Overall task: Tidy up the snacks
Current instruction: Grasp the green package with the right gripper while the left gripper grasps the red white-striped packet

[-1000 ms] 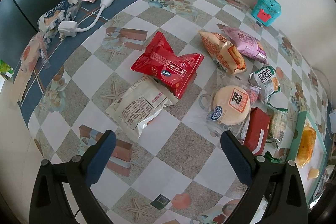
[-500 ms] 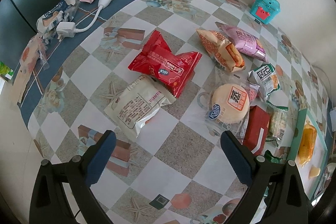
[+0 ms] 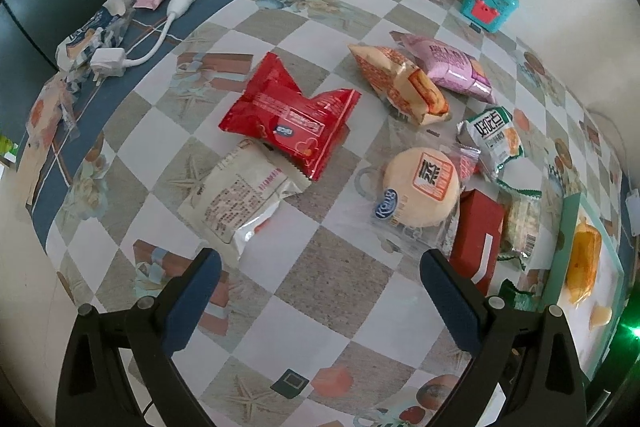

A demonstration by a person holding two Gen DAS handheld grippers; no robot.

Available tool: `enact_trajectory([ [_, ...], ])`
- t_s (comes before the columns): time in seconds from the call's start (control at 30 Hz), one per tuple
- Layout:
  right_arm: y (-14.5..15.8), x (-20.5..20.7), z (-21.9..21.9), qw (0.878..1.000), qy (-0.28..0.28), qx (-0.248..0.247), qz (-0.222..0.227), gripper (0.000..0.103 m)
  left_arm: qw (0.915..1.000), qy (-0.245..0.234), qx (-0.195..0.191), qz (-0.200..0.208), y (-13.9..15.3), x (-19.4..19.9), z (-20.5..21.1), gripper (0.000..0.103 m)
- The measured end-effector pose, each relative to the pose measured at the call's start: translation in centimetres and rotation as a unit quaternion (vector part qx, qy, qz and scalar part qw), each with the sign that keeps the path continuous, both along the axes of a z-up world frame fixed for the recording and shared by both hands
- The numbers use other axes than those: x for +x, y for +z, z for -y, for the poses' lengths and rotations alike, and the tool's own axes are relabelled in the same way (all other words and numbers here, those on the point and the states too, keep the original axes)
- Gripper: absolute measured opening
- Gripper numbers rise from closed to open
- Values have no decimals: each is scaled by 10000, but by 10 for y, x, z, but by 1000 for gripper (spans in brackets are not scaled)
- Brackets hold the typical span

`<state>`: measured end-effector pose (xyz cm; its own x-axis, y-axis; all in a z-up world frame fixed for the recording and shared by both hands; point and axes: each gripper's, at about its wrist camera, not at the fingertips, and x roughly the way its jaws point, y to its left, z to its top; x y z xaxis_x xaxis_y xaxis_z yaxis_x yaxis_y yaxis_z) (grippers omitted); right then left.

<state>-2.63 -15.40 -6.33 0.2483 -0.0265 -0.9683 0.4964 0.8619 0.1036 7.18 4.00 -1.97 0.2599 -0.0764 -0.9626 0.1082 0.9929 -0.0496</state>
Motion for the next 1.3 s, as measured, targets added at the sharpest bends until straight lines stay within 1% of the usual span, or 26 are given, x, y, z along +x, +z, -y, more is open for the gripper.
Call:
enact_trajectory([
  [0.1,-1,0,0,9999,43,-117,-5,44,10000,-36,-28,-36,-2,-1,5,100],
  [0.17,-2,0,-2,9998,67,-171,-3,44,9998,5,-200,-81,-3,-1,6,100],
  [0.27,-3,3,-8,9992,157,-360,-36,43,9993,39,-355,-119,-4,-1,10,100],
  [0.37,-3,4,-13,9981,260,-560,-73,43,9994,-33,-339,-100,-6,-2,17,100],
  [0.47,-3,3,-12,9986,221,-487,-41,42,9992,-58,-391,-69,-7,-2,23,100],
  [0.53,2,6,-10,9991,155,-401,44,42,9987,-47,-504,4,-7,-1,28,100],
  [0.63,14,3,1,9992,8,-306,251,42,9983,-163,-560,64,-6,0,38,100],
  [0.77,35,-4,20,9978,-311,-211,537,42,9976,-504,-478,24,-5,1,57,100],
  [0.87,52,-13,32,9956,-536,-188,746,42,9957,-761,-501,137,0,-1,72,99],
  [0.97,69,-15,48,9923,-869,-267,836,42,9948,-918,-374,212,3,-1,87,99],
  [1.0,73,-17,54,9910,-1000,-388,803,42,9945,-969,-307,238,4,-2,92,98],
  [1.03,78,-21,60,9889,-1159,-533,758,42,9942,-1024,-236,243,3,-2,100,93],
  [1.07,80,-23,64,9874,-1270,-582,744,42,9938,-1071,-209,234,3,-2,104,87],
  [1.1,83,-25,70,9863,-1348,-538,785,42,9929,-1156,-205,188,1,-3,111,72],
  [1.13,87,-30,73,9857,-1375,-507,832,42,9922,-1221,-220,135,-1,-3,116,69],
  [1.2,91,-34,81,9830,-1533,-538,858,42,9904,-1363,-219,6,-8,-2,128,68],
  [1.27,91,-36,90,9809,-1652,-509,895,42,9901,-1400,-32,-45,-16,-1,136,65],
  [1.3,90,-36,93,9803,-1690,-438,924,42,9902,-1395,77,-58,-19,1,138,61],
])
